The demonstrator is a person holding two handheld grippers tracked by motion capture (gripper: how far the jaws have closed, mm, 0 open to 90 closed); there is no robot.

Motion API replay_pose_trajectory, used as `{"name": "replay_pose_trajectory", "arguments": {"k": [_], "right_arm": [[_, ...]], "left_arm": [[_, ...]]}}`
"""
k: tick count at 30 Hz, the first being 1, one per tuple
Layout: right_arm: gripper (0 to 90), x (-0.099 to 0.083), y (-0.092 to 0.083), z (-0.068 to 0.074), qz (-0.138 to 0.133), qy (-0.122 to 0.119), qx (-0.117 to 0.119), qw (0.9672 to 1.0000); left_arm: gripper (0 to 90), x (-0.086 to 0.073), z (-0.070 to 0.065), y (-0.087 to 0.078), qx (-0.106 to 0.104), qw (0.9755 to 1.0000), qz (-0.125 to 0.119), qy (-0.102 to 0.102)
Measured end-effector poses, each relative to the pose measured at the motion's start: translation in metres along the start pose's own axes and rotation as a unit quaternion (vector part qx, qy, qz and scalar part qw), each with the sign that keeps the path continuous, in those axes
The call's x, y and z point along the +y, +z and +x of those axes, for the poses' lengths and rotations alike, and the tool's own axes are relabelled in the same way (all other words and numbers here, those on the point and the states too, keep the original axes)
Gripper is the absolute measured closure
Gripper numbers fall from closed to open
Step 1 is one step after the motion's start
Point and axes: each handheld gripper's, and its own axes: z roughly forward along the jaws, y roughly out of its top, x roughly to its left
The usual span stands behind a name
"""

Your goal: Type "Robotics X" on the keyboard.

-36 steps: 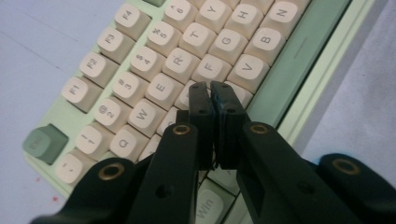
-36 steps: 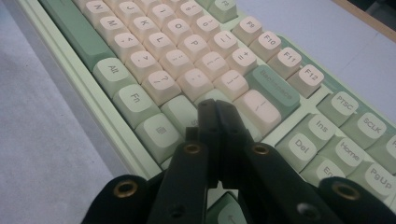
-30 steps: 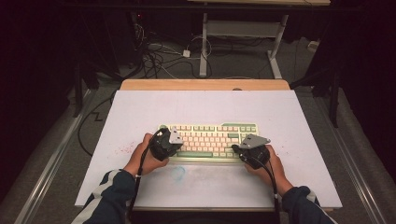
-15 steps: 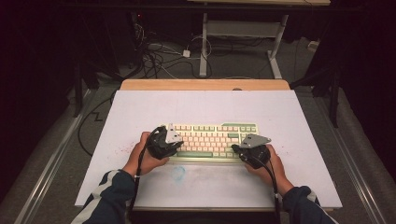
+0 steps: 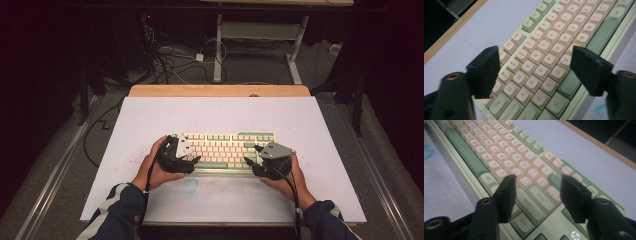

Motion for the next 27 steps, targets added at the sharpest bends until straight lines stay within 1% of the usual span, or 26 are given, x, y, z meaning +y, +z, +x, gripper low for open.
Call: {"name": "replay_pose_trajectory", "arguments": {"k": [2, 3, 4, 5, 6, 8, 11, 13, 15, 17, 19, 21, 23, 25, 27], "right_arm": [[35.0, -0.0007, 0.0005, 0.0001, -0.003, 0.003, -0.012, 0.9999], [31.3, -0.0009, 0.0006, -0.0002, -0.005, 0.006, -0.018, 0.9998], [26.2, -0.001, 0.0005, -0.0009, -0.007, 0.011, -0.023, 0.9996], [23.2, -0.001, 0.0006, -0.0016, -0.009, 0.017, -0.032, 0.9993], [20.7, -0.0008, 0.0008, -0.002, -0.009, 0.021, -0.04, 0.9989], [16.0, -0.0009, 0.0015, -0.0032, -0.007, 0.027, -0.048, 0.9985], [16.4, -0.001, 0.0015, -0.0032, -0.008, 0.029, -0.065, 0.9974], [16.4, -0.0008, 0.0005, -0.0037, -0.015, 0.032, -0.066, 0.9972], [16.4, -0.0002, 0.0003, -0.0033, -0.016, 0.031, -0.071, 0.9969], [16.6, 0.0, 0.0004, -0.0028, -0.015, 0.03, -0.07, 0.997], [16.8, 0.0004, -0.0001, -0.0021, -0.016, 0.028, -0.07, 0.997], [17.3, 0.0011, -0.0009, -0.0017, -0.018, 0.026, -0.071, 0.997], [17.5, 0.0017, -0.002, -0.0012, -0.019, 0.026, -0.072, 0.9969], [17.7, 0.002, -0.003, -0.001, -0.02, 0.025, -0.072, 0.9969], [18.0, 0.0025, -0.0043, -0.0006, -0.021, 0.023, -0.073, 0.9969]], "left_arm": [[16.4, -0.0005, -0.0012, -0.0003, -0.004, 1.0, -0.007, -0.002], [15.8, -0.0008, -0.0019, -0.0002, -0.005, 1.0, -0.007, -0.003], [15.7, -0.0016, -0.0026, 0.0001, -0.003, 1.0, -0.008, 0.002], [15.7, -0.0021, -0.0029, 0.0003, -0.002, 0.9999, -0.011, 0.006], [15.6, -0.0022, -0.0031, 0.0003, -0.003, 0.9999, -0.011, 0.005], [15.6, -0.0025, -0.0036, 0.0009, 0.002, 0.9999, -0.014, 0.007], [15.6, -0.0029, -0.0042, 0.0008, 0.006, 0.9997, -0.018, 0.014], [15.6, -0.0031, -0.0043, 0.0014, 0.012, 0.9996, -0.019, 0.019], [15.6, -0.003, -0.0047, 0.0012, 0.008, 0.9996, -0.02, 0.016], [15.7, -0.0033, -0.0049, 0.0015, 0.012, 0.9994, -0.022, 0.022], [15.6, -0.0026, -0.0052, 0.0001, 0.005, 0.9996, -0.023, 0.018], [15.6, -0.0019, -0.0054, -0.0006, 0.006, 0.9994, -0.026, 0.021], [15.7, -0.0011, -0.0056, -0.0018, 0.004, 0.9993, -0.03, 0.019], [15.7, -0.0013, -0.0055, -0.0021, 0.008, 0.9993, -0.028, 0.024], [15.6, -0.0009, -0.0056, -0.0032, 0.008, 0.9992, -0.03, 0.024]]}}
